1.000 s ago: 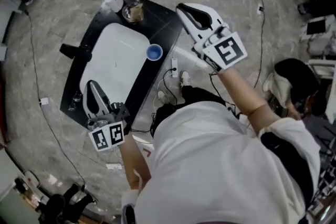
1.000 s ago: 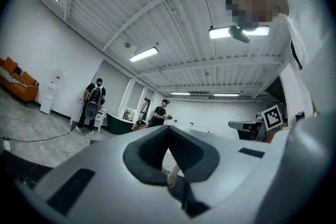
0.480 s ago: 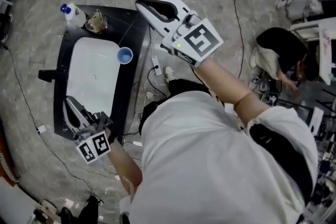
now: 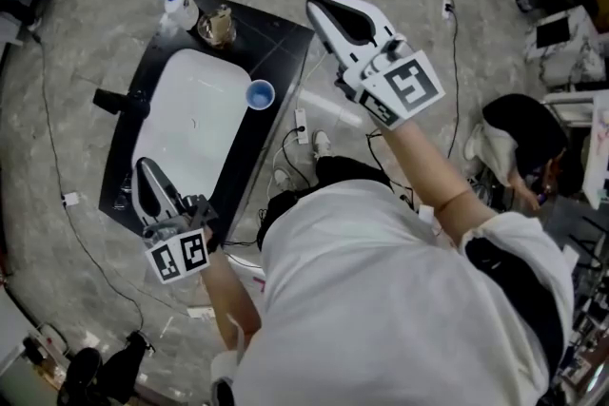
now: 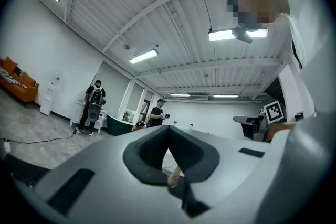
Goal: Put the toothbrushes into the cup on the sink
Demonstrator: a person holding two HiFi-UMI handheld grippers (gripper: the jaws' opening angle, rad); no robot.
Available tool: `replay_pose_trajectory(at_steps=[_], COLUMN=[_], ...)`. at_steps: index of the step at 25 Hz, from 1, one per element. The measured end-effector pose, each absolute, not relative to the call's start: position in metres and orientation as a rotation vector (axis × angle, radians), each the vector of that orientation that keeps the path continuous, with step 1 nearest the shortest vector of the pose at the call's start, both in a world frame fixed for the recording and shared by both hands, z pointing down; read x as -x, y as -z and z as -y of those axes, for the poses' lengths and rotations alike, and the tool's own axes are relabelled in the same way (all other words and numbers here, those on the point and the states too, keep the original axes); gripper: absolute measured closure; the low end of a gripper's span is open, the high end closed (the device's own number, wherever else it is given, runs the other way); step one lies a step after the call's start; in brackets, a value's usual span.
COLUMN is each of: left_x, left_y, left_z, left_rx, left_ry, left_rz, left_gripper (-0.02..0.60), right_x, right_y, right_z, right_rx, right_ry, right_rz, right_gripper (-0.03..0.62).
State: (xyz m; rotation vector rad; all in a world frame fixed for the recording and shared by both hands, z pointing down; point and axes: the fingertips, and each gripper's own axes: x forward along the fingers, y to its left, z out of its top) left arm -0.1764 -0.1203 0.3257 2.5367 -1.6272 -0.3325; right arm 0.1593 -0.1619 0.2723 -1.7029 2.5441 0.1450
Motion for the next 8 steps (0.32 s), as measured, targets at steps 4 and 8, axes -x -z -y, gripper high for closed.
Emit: replay_pose_trajectory(at_steps=[4,8], left_x=[0.198,0.209], left_y=[-0.331,-0.335], left_z=[0.115,0.113], left_rx=[-2.502,-2.467], left_ry=[0.336,0.366], left_rz=[1.670,1.691], left_gripper=[0.578,0.578], right_x=[-0.156,-0.156], right_y=[-0.269,-0.262], right_z=[0.165,0.168], right_rx=[1.717,1.736], right_ry=[-0.154,-0.184], right_rz=[-2.535,-2.551], right_gripper=[0.549,0.551])
